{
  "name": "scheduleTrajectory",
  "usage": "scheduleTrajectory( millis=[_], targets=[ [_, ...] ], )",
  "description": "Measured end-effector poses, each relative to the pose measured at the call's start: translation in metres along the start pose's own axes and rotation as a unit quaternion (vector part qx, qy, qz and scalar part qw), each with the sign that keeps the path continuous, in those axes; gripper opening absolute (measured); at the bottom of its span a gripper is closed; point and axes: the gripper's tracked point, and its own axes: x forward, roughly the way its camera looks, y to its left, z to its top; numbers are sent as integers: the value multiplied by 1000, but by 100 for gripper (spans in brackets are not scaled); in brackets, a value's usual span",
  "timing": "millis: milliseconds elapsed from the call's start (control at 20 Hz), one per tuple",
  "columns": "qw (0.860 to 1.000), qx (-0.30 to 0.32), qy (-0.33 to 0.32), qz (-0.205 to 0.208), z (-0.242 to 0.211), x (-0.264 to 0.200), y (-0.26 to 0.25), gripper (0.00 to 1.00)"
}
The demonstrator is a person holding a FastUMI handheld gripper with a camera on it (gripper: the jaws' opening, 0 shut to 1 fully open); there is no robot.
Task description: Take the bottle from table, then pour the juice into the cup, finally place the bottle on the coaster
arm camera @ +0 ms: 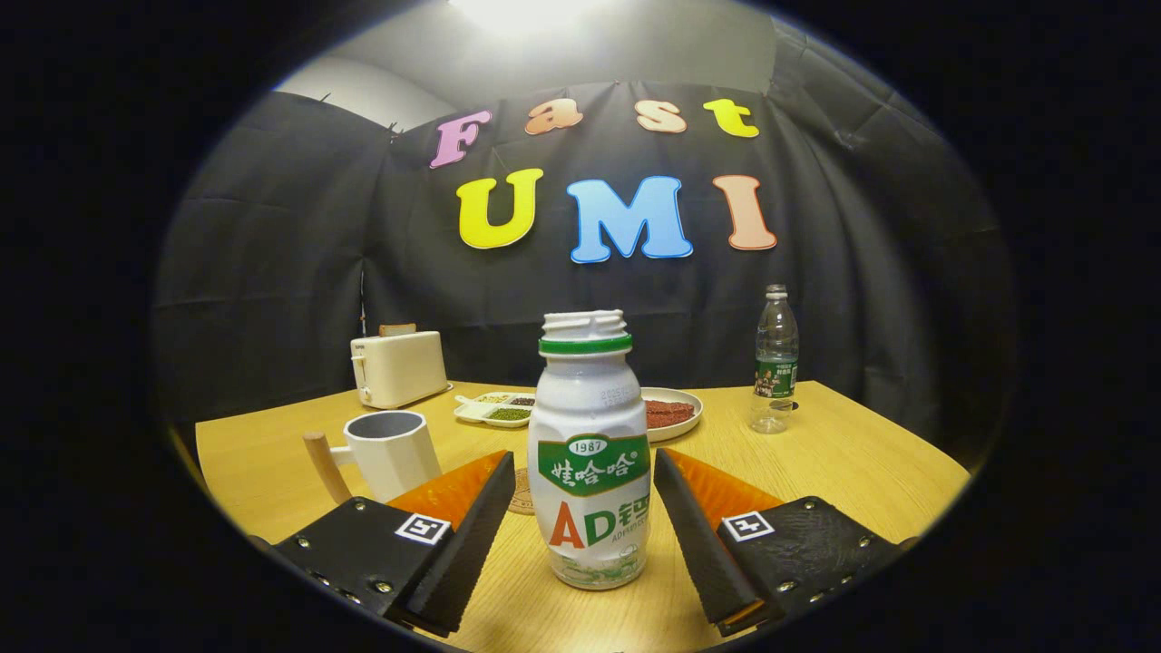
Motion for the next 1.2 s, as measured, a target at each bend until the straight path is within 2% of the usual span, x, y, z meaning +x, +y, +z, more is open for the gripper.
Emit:
scheduleTrajectory(
  millis=[100, 150, 200, 450, 700, 850, 1200],
  targets=[
    [1000, -10, 6, -16, -3, 7, -4, 93],
    [1000, -18, 8, -23, -3, 7, -6, 81],
    [999, -24, 9, -25, -2, 10, -6, 74],
    [998, -55, 8, -24, -2, 11, 1, 68],
    [989, -140, -5, -48, 15, 12, 5, 68],
    [976, -208, -16, -61, 29, 13, 12, 68],
    [931, -352, -27, -90, 55, 23, 29, 68]
  ],
)
